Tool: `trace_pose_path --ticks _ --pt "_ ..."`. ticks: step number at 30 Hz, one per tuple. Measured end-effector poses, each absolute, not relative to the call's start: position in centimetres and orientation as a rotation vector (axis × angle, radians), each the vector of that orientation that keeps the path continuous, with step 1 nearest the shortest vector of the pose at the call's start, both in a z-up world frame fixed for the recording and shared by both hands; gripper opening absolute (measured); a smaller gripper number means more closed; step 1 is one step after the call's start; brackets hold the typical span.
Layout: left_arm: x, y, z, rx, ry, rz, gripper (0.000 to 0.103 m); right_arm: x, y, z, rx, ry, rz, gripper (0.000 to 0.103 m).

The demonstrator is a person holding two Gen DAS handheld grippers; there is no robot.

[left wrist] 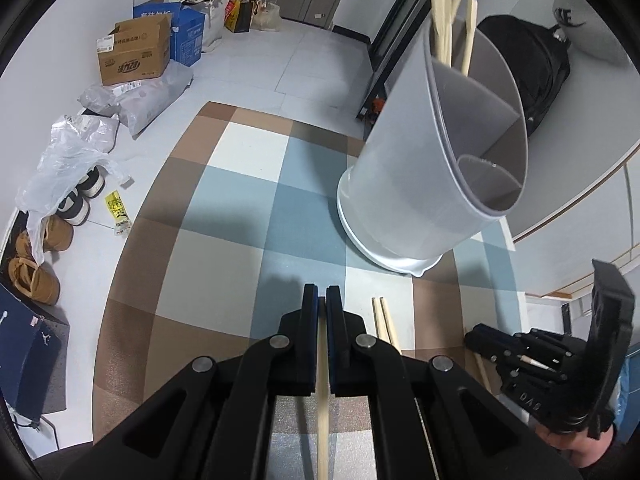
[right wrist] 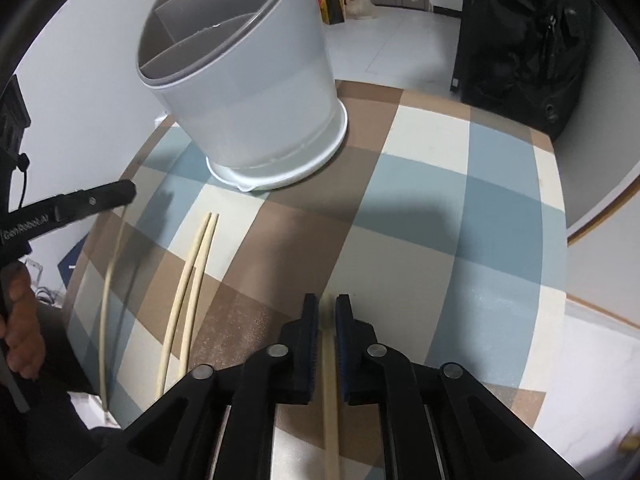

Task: Organize utensils
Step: 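Raise both held sticks up toward the grey holder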

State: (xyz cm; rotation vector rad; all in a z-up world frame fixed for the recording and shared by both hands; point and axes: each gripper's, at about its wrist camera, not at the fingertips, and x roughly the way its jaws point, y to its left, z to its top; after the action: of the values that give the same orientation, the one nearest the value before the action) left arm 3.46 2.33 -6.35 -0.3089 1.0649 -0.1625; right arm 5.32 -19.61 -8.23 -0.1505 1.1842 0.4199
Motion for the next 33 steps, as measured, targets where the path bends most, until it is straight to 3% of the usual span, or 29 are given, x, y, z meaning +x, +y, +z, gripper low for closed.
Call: trace_pose_path --ticks 14,17,18,24,33 --pt "2.9 3.4 -4.8 -0.336 0.998 -0.212 0.000 3.3 -16.7 -8.5 -0.355 1.110 0.361 0.021" --pt "2.8 3.6 -4.4 -0.342 0.979 -0.214 0.000 3.5 -16.1 -8.5 -0.364 1.102 0.367 0.014" --pt "2.8 3.7 -4.3 -0.346 0.972 -0.214 0.000 3.4 -16.0 -8.5 -0.374 1.097 0.364 0.004" --pt "2.9 3.8 -3.7 -0.393 0.967 -0.265 0.000 3.2 -16.4 -7.9 -0.345 1.061 0.335 0.004" --pt "1.8 3.7 0.8 -0.415 0.817 -0.317 0.000 3.2 -19.4 -1.6 -0.097 0.867 0.346 0.004"
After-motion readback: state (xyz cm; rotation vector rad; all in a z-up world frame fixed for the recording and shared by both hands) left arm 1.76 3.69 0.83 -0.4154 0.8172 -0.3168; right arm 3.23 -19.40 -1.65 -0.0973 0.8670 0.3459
